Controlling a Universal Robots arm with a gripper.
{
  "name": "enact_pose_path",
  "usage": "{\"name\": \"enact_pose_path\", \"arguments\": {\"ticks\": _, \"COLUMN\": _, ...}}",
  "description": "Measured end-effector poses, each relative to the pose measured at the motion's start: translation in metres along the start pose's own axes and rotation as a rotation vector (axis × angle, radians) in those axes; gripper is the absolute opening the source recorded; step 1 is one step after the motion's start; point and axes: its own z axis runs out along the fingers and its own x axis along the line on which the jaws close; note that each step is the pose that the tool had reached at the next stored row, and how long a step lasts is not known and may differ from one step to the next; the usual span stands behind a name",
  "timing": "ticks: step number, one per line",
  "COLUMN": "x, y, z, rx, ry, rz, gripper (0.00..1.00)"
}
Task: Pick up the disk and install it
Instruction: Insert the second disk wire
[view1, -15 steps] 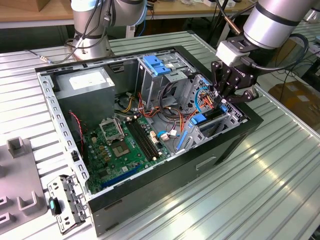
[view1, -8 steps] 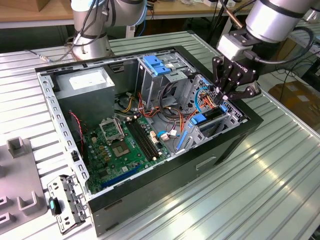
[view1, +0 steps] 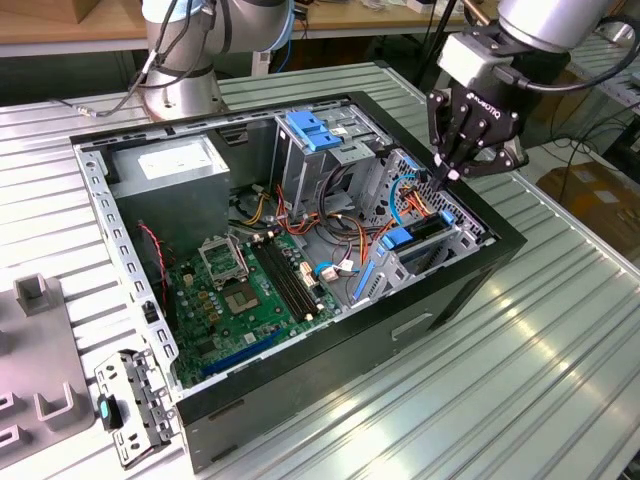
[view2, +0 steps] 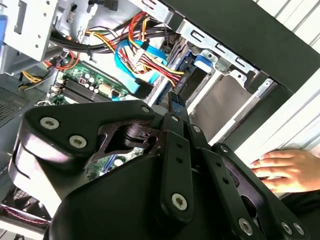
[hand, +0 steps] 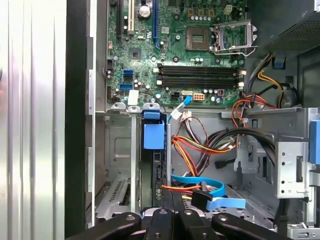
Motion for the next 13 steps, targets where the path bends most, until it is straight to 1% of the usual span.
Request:
{"name": "enact_pose_path", "arguments": {"ticks": 2, "x": -0.0042, "y": 0.0001, "z": -0.0019, "rx": -0.0002, "ry": 0.0013, "rz": 0.0, "gripper": 0.11}}
{"name": "enact_pose_path", "arguments": {"ticks": 3, "x": -0.0115, "y": 0.0001, "z": -0.0027, "rx": -0.0029, "ry": 0.0104, "rz": 0.0, "gripper": 0.11}}
{"name": "enact_pose_path", "arguments": {"ticks": 4, "x": -0.0219, "y": 0.0, "z": -0.0029, "rx": -0.0062, "ry": 0.016, "rz": 0.001, "gripper": 0.11}}
{"name": "enact_pose_path", "arguments": {"ticks": 5, "x": -0.0284, "y": -0.0009, "z": -0.0031, "rx": -0.0084, "ry": 0.0178, "rz": 0.0, "gripper": 0.11}}
{"name": "enact_pose_path", "arguments": {"ticks": 6, "x": -0.0314, "y": -0.0021, "z": -0.003, "rx": -0.012, "ry": 0.0177, "rz": 0.001, "gripper": 0.11}}
{"name": "enact_pose_path", "arguments": {"ticks": 9, "x": -0.0316, "y": -0.0031, "z": -0.0027, "rx": -0.0131, "ry": 0.0187, "rz": 0.001, "gripper": 0.11}}
{"name": "enact_pose_path", "arguments": {"ticks": 10, "x": -0.0315, "y": -0.0033, "z": -0.0021, "rx": -0.0131, "ry": 0.0203, "rz": 0.001, "gripper": 0.17}}
{"name": "enact_pose_path", "arguments": {"ticks": 11, "x": -0.0316, "y": -0.0033, "z": -0.0014, "rx": -0.0131, "ry": 0.0218, "rz": 0.001, "gripper": 0.17}}
{"name": "enact_pose_path", "arguments": {"ticks": 12, "x": -0.0318, "y": -0.0034, "z": -0.001, "rx": -0.013, "ry": 0.0223, "rz": 0.001, "gripper": 0.24}}
{"name": "enact_pose_path", "arguments": {"ticks": 13, "x": -0.0321, "y": -0.0035, "z": -0.0006, "rx": -0.013, "ry": 0.0229, "rz": 0.001, "gripper": 0.24}}
